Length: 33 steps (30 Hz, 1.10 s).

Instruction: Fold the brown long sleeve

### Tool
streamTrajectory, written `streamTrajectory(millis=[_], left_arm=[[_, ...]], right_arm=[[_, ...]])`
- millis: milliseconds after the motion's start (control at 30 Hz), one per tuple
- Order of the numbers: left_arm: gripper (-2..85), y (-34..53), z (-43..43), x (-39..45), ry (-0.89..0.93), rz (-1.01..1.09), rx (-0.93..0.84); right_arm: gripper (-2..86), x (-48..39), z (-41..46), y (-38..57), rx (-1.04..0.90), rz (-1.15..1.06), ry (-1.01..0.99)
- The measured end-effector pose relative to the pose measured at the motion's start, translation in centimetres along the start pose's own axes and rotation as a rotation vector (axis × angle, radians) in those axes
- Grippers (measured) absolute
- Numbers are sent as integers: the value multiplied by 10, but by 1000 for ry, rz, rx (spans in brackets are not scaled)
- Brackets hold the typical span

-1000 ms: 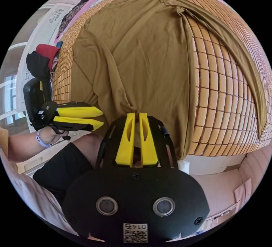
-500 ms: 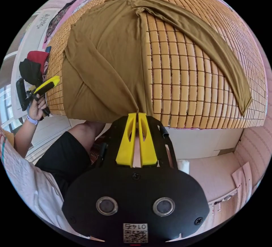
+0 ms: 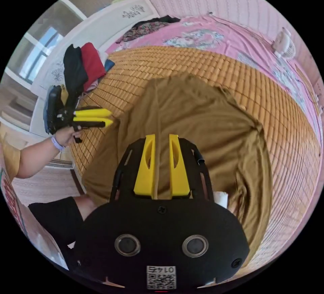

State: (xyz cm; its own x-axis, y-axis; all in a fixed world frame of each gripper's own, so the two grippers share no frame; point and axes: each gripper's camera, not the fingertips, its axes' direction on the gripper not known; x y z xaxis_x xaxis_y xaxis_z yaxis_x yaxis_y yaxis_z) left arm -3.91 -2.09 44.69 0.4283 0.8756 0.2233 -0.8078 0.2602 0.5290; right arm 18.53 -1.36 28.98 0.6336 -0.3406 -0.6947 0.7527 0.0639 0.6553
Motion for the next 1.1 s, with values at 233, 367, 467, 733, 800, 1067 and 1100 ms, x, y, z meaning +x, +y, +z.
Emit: streamTrajectory(millis=[233,367,467,733,800,1067,1100], left_arm=[[16,-12,51,-36,96,-66,-125],[-1,-7,34,-59,122,-135,-39],[0,-7,21,-88,135,-214,60],[58,-2,42,-134,34,-351,29],[57,9,26,-121,-15,-329,71],[56,79,49,58,316,31,-172],[59,89,62,97,409,87,-222]], right_arm=[[50,-16,99,-125,-82,83,-21],[10,-45,85,-145,-43,-61,65],[11,-54,77,-165,1,-135,106],[47,-45,32,-166,96,-130,88],[48,-38,-13,-113,157,-111,107],[52,-45,-67,143,-232,158,150],[56,-49,-70,173,-288,228,138]])
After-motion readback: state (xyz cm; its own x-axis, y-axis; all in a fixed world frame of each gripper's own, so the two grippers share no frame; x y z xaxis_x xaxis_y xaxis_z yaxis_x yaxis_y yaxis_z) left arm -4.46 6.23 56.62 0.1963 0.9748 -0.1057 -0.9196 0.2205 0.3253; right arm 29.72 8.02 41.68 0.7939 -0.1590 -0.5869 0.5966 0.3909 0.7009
